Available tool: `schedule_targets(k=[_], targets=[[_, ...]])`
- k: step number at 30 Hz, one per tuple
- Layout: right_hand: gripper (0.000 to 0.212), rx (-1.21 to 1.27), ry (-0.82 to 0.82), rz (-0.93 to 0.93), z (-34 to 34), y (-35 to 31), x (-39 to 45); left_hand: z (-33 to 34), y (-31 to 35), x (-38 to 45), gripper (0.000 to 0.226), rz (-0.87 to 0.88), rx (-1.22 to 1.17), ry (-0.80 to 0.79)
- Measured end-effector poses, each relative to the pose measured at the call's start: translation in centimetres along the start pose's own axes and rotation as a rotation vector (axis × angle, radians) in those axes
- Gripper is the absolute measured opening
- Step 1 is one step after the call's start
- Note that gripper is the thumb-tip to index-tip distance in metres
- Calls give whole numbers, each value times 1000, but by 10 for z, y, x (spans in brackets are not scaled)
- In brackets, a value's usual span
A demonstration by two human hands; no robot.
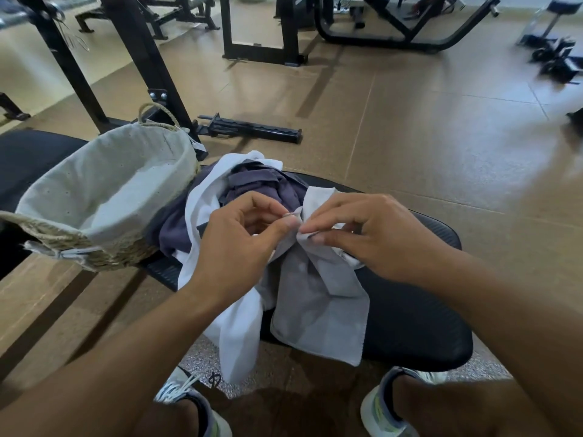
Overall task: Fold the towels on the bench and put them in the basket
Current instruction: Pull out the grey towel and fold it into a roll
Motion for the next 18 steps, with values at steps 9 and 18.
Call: schedule_targets(k=[9,18], targets=[[21,42,109,5,-1,-9,-5,4,4,-5,9,19,-33,-62],[32,121,150,11,-3,-14,-3,9,5,-8,10,8,-110,-117]])
Point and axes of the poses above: each hand's wrist, its own x-axis towards the middle knuckle, its own z-axis out of the palm, y = z × x, the point moved 3 cm from there along x, towards the middle knuckle, and after that the axes turned 14 degrees about -y, right-handed, at the moved point
